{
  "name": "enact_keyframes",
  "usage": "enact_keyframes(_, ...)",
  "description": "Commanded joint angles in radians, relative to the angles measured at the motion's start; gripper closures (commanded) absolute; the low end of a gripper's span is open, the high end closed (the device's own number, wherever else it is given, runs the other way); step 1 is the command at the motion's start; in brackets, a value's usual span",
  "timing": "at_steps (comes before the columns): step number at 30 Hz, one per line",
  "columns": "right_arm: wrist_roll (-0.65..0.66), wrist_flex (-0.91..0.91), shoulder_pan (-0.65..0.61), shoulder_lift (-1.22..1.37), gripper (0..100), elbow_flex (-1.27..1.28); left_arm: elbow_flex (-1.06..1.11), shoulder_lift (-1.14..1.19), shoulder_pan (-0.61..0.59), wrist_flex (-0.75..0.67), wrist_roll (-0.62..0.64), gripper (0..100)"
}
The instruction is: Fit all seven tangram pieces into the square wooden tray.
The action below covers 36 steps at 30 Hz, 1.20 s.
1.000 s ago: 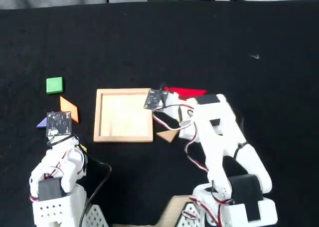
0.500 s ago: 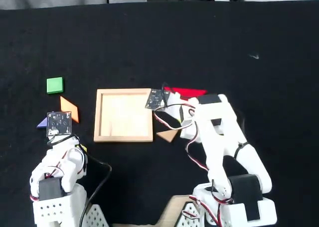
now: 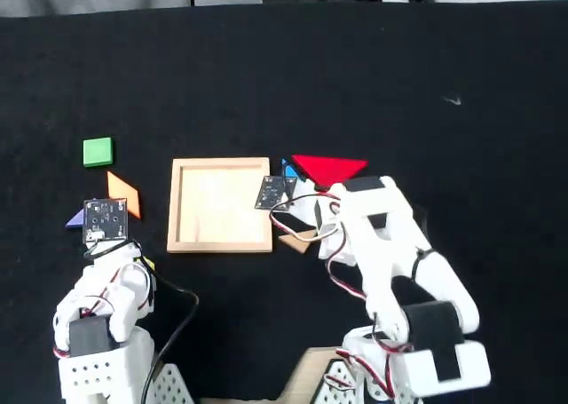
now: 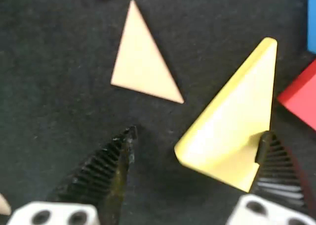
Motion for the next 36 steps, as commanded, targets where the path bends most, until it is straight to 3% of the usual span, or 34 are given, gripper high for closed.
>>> enact_keyframes(1, 0.012, -0.014, 0.048, 0.088, 63.7, -0.074, 0.021, -0.008, -0.013, 0.006, -0.008, 91)
enact_keyframes(9, 0.012, -0.017, 0.069, 0.113, 64.5, -0.108, 0.021, -0.008, -0.013, 0.006, -0.008, 91)
enact_keyframes(16, 0.014, -0.017, 0.075, 0.122, 85.9, -0.183, 0.021, -0.008, -0.013, 0.006, -0.008, 91)
enact_keyframes(20, 0.014, -0.011, 0.075, 0.116, 92.6, -0.217, 0.021, -0.008, -0.013, 0.006, -0.008, 91)
enact_keyframes(30, 0.008, -0.008, 0.077, 0.001, 94.3, -0.237, 0.021, -0.008, -0.013, 0.006, -0.008, 91)
enact_keyframes(36, -0.031, 0.120, 0.021, -0.148, 98.7, -0.298, 0.021, -0.008, -0.013, 0.006, -0.008, 91)
